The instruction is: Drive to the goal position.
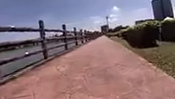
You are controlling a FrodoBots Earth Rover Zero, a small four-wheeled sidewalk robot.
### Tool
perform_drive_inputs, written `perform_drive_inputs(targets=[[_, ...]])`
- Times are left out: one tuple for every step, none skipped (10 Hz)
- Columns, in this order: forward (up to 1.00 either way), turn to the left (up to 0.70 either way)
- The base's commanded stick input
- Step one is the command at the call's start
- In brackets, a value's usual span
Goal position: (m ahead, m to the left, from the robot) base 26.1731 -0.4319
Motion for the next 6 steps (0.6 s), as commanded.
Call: perform_drive_inputs(targets=[[0.70,-0.35],[0.70,-0.35],[0.70,-0.35],[0.70,0.00],[0.70,0.00],[0.70,0.00]])
